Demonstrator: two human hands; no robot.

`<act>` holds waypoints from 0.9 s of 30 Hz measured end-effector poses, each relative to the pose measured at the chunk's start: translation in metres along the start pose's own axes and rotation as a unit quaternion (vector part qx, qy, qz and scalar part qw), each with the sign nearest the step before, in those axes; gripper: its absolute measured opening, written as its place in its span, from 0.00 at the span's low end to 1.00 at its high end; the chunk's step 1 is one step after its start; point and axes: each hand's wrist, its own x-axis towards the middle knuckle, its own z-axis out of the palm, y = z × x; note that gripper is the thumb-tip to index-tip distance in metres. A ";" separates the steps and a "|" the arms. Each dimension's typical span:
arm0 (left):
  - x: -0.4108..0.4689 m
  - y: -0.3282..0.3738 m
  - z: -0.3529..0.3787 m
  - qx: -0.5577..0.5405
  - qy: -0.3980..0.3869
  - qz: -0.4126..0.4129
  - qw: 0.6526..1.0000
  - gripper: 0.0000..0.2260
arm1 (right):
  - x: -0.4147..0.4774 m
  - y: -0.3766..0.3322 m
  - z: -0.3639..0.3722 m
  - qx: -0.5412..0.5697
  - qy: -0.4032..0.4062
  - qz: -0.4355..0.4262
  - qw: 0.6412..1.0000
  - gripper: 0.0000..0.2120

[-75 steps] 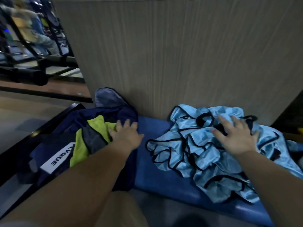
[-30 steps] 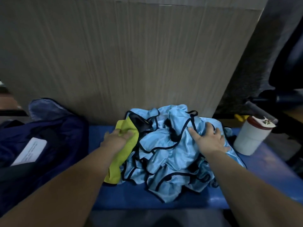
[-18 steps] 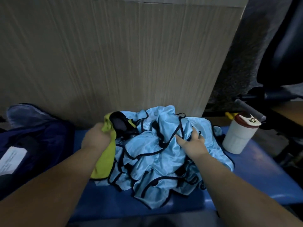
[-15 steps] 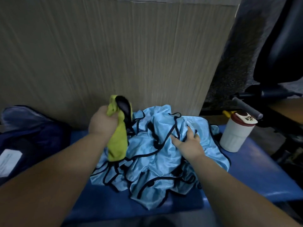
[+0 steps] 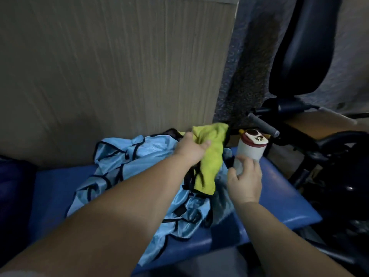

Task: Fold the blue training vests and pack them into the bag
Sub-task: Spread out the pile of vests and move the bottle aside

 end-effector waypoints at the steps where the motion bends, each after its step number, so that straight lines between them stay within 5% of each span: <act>1: 0.000 -0.002 0.006 -0.002 -0.034 0.008 0.999 0.32 | 0.004 0.005 -0.007 -0.009 0.023 -0.002 1.000 0.18; 5: -0.003 -0.001 0.010 -0.074 -0.085 0.080 0.990 0.31 | 0.029 0.018 -0.025 -0.041 0.109 -0.016 0.993 0.23; 8: -0.009 0.000 -0.007 -0.017 0.063 0.156 0.986 0.21 | 0.051 0.017 -0.035 -0.100 0.096 -0.003 0.990 0.28; 11: -0.012 -0.014 -0.034 0.204 0.193 0.117 0.953 0.19 | 0.074 0.015 -0.038 -0.152 -0.008 0.006 0.988 0.32; 15: 0.003 -0.060 -0.061 0.260 0.095 -0.124 0.953 0.44 | 0.087 0.014 -0.030 -0.077 -0.083 0.013 0.993 0.33; 17: 0.006 -0.076 -0.057 0.223 0.052 -0.182 0.956 0.52 | 0.087 0.015 -0.023 -0.044 -0.073 0.015 0.996 0.32; 27: 0.005 -0.068 -0.004 0.086 0.003 -0.144 0.986 0.61 | 0.113 0.031 -0.020 -0.031 -0.055 0.022 0.998 0.33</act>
